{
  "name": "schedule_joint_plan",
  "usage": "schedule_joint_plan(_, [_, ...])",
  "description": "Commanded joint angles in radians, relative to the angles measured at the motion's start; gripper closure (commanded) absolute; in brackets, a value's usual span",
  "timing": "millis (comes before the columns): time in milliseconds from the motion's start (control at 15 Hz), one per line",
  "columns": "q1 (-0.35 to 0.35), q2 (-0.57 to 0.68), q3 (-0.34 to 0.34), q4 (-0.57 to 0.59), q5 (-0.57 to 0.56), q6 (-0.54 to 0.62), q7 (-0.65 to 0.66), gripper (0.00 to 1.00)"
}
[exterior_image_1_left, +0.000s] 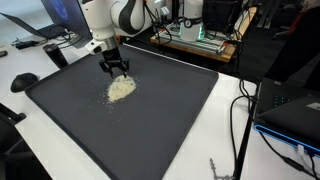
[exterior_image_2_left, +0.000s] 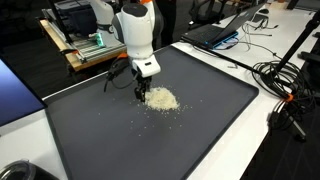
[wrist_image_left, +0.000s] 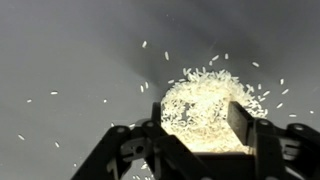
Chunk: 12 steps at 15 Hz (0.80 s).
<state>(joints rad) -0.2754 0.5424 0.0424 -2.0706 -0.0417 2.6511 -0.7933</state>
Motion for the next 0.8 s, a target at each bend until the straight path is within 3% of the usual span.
schedule_joint_plan(0, [0.017, -0.066, -0.019, -0.047, -0.005, 0.018, 0.071, 0.01])
schedule_joint_plan(333, [0.042, -0.13, -0.024, -0.062, 0.001, -0.048, 0.18, 0.0])
schedule_joint_plan(733, [0.171, -0.19, -0.092, -0.033, -0.093, -0.188, 0.509, 0.0])
